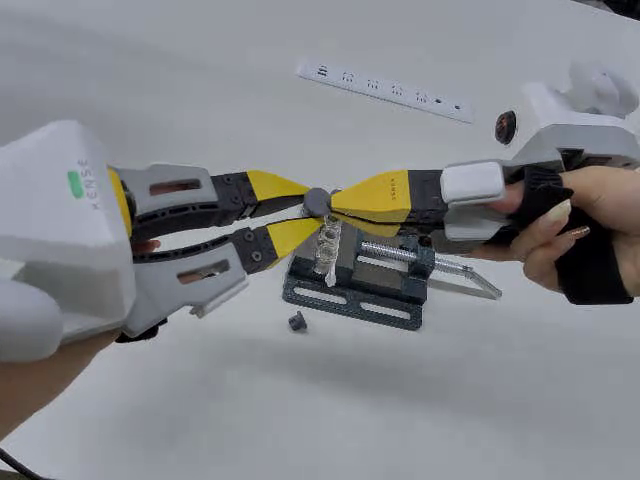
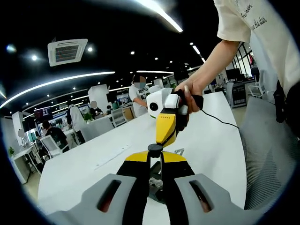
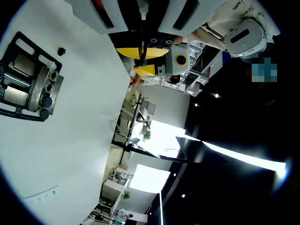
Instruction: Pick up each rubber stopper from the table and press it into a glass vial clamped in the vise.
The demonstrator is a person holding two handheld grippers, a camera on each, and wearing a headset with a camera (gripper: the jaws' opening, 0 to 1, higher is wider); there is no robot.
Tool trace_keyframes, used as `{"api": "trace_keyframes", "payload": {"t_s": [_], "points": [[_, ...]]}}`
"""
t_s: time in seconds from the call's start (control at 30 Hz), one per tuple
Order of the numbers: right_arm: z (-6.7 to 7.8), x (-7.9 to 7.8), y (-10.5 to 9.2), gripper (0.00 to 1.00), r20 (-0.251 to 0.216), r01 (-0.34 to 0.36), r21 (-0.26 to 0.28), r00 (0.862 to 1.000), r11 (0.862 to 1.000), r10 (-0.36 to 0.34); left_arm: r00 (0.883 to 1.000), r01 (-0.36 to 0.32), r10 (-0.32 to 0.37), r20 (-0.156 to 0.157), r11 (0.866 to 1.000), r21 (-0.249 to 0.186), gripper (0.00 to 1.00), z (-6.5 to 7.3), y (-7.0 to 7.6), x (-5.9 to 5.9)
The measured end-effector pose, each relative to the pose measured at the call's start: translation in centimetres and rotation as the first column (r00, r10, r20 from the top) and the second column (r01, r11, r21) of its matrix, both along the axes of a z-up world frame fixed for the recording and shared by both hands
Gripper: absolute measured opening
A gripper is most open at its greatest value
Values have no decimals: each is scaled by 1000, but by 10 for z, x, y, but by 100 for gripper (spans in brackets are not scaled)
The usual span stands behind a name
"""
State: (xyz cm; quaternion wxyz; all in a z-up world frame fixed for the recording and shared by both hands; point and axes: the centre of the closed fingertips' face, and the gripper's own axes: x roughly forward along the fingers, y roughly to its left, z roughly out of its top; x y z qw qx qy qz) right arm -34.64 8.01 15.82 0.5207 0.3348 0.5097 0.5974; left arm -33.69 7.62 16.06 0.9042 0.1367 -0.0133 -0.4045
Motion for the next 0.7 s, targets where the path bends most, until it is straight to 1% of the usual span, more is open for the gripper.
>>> {"api": "trace_keyframes", "payload": {"t_s": [0.03, 0.07, 0.13, 0.2, 0.27, 0.33, 0.37, 0.43, 0.5, 0.53, 0.57, 0.6, 0.63, 0.67, 0.7], "points": [[2, -1, -1, 0, -4, 0, 10, 1000, 1000, 0, 1000, 3, -3, -6, 1000, -9, 5, 0, -1, 0], [3, 0, -1, 0, -19, 9, 16, 1000, 1000, -9, 1000, 3, -3, -7, 1000, -14, 5, 1, -1, -1], [4, -1, -2, 0, -22, 5, 20, 1000, 1000, -5, 1000, 3, -3, -2, 1000, -16, 5, 3, -1, -1], [5, 0, -3, 0, -30, 16, 23, 999, 1000, -15, 1000, 6, -6, -2, 1000, -22, 5, 4, -2, -1], [6, 0, -3, 0, -42, 23, 33, 999, 999, -21, 1000, 9, -9, -10, 999, -39, 5, 6, -2, -2], [9, -1, -3, 0, -72, 27, 52, 997, 998, -23, 1000, 6, -6, -8, 999, -44, 4, 7, -2, -1], [8, 0, -4, 0, -78, 39, 54, 996, 998, -34, 1000, 8, -9, -9, 999, -54, 4, 9, -2, -1], [9, 0, -4, 0, -90, 46, 63, 995, 997, -40, 1000, 10, -11, -13, 998, -55, 4, 9, -3, -2], [8, -1, -5, 0, -92, 54, 69, 995, 996, -48, 1000, 13, -14, -23, 998, -59, 4, 9, -3, -2], [8, -2, -5, 0, -101, 56, 70, 994, 996, -49, 999, 17, -19, -32, 998, -63, 4, 8, -4, -2], [8, -2, -5, 0, -99, 56, 71, 994, 996, -48, 999, 22, -24, -34, 998, -63, 4, 8, -4, -3], [8, -2, -5, 0, -101, 57, 71, 994, 996, -49, 999, 26, -29, -43, 998, -64, 4, 8, -5, -3], [7, -4, -6, 0, -94, 50, 70, 995, 996, -43, 998, 34, -37, -52, 997, -64, 4, 7, -6, -4], [7, -3, -6, 0, -92, 51, 71, 995, 996, -44, 998, 34, -37, -51, 997, -63, 3, 5, -5, -4], [7, -3, -7, 0, -81, 52, 69, 996, 996, -46, 998, 36, -39, -57, 997, -61, 3, 3, -4, -3]]}}
